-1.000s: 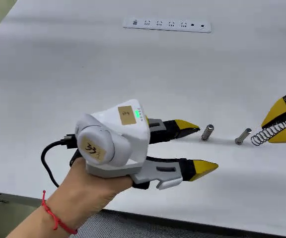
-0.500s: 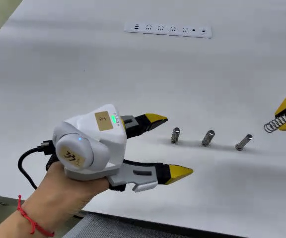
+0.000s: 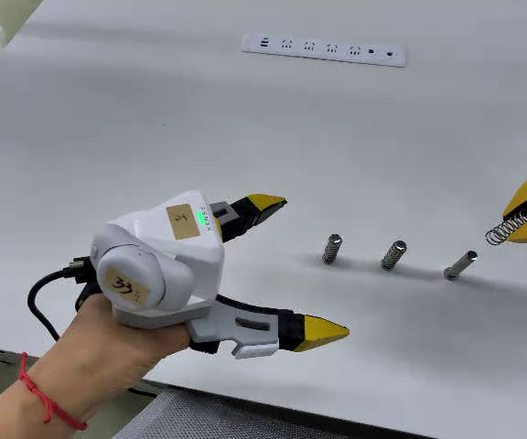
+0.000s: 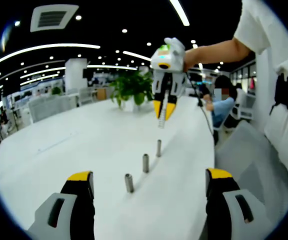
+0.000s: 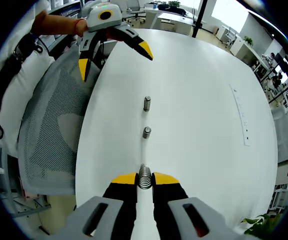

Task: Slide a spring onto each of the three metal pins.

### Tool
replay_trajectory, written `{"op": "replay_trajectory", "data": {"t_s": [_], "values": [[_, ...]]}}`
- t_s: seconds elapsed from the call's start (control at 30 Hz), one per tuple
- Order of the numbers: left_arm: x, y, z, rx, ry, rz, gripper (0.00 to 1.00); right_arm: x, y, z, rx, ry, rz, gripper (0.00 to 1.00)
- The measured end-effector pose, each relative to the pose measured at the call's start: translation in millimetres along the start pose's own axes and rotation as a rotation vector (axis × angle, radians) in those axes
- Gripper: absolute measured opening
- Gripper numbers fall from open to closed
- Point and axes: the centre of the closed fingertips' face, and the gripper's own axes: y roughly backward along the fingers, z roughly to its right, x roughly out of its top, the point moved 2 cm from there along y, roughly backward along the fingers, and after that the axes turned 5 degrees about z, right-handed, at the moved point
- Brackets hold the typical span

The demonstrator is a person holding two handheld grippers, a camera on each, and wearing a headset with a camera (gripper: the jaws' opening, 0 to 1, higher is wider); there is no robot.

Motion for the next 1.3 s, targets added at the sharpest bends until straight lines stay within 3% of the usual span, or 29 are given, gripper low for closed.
{"op": "replay_trajectory", "data": {"t_s": [0.4, 1.3], "values": [[-7.8, 1.1, -0.1, 0.003, 0.032, -0.005, 0.99, -14.6, -23.8, 0.4, 0.017, -0.013, -0.028, 0.12], [-6.9, -0.2, 5.0, -0.003, 0.068, 0.013, 0.98, -14.2, -37.0, -4.5, 0.040, -0.033, -0.034, 0.12]]}}
